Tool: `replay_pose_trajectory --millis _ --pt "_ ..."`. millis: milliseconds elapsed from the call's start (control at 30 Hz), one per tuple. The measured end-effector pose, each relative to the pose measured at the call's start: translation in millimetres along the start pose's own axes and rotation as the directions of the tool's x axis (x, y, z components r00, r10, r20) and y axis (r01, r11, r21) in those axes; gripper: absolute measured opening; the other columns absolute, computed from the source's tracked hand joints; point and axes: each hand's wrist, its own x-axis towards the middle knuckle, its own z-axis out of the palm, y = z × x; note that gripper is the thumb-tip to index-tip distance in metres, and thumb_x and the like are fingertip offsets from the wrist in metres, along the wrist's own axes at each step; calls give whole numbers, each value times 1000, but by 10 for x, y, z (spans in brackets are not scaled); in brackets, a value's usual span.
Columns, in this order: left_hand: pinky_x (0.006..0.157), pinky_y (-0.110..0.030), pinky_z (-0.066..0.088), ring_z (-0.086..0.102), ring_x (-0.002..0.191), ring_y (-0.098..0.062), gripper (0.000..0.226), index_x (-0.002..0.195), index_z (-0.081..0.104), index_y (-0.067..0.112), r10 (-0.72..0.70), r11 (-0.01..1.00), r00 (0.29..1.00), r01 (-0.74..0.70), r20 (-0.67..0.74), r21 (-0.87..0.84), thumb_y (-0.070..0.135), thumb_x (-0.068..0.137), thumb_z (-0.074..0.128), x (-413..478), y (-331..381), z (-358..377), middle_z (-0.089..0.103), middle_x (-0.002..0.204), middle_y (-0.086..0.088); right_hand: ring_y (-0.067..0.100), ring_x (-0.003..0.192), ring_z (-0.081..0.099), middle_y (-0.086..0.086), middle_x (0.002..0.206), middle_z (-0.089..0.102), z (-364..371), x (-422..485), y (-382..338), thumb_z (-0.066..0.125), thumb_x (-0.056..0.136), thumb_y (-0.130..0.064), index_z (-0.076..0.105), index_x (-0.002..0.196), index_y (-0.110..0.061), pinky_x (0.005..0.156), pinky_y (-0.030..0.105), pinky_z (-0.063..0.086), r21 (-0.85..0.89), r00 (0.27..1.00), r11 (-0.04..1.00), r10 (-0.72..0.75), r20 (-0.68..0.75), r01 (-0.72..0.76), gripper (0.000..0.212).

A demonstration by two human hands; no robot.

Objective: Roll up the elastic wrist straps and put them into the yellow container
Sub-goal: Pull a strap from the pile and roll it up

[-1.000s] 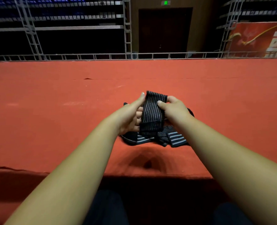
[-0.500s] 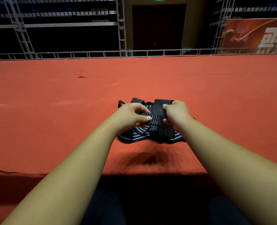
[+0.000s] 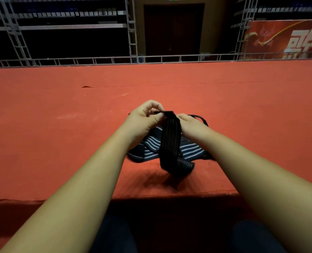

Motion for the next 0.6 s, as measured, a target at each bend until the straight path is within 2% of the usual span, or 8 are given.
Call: replay_pose_trajectory --millis 67,167,267,333,433,500,567,600 --pt "83 -31 56 70 86 -20 13 103 64 15 -13 998 999 10 -41 -67 3 104 67 83 4 53 72 91 -4 12 114 66 -5 128 75 -10 -57 -94 41 100 -81 73 130 -29 94 37 47 89 996 994 -65 65 59 67" --pt "83 -30 61 74 82 -17 12 105 63 14 -19 984 996 3 -91 -175 2 106 65 199 12 129 71 92 -5 13 101 71 -7 108 80 -11 -51 -82 56 83 -90 79 113 -23 93 39 51 225 987 965 -148 57 131 77" --pt "70 -29 58 70 77 -16 24 105 70 20 -25 998 993 18 -112 -65 -3 104 63 290 6 195 76 93 1 27 81 66 8 90 76 -43 -35 -49 81 85 -61 69 87 -18 77 44 50 367 985 918 -169 28 147 45" --pt "62 -28 55 68 72 -14 33 108 74 25 -68 998 989 68 -130 -7 -4 100 61 338 -39 227 77 94 3 34 92 75 18 103 81 -100 -44 -16 82 95 -33 75 98 -14 90 51 58 492 987 863 -153 42 113 21" --pt "57 -27 49 61 66 -14 22 114 71 20 -219 973 970 225 -104 50 5 99 66 421 -241 290 70 90 -3 45 104 75 34 116 75 -183 -48 87 77 99 -19 70 101 -13 99 64 57 594 992 803 -106 64 48 10" --pt "54 -26 48 59 65 -14 13 115 68 12 -334 928 936 347 -108 139 12 103 66 459 -458 334 67 90 -6 35 83 78 28 103 77 -253 -45 152 70 104 -13 67 105 -13 75 48 67 627 996 779 -69 53 21 4" --pt "61 -27 52 61 70 -17 6 108 69 12 -398 865 906 423 -145 269 18 105 69 467 -708 363 67 87 -6 17 52 69 12 77 73 -332 -53 212 59 109 -9 64 113 -10 47 25 55 647 1000 762 6 25 -21 6" --pt "67 -29 51 61 72 -20 9 97 69 15 -407 828 901 433 -149 356 21 103 71 460 -832 377 66 82 -5 13 44 64 7 68 70 -363 -46 257 55 111 -10 63 112 -9 41 20 49 658 998 751 56 24 -57 8"
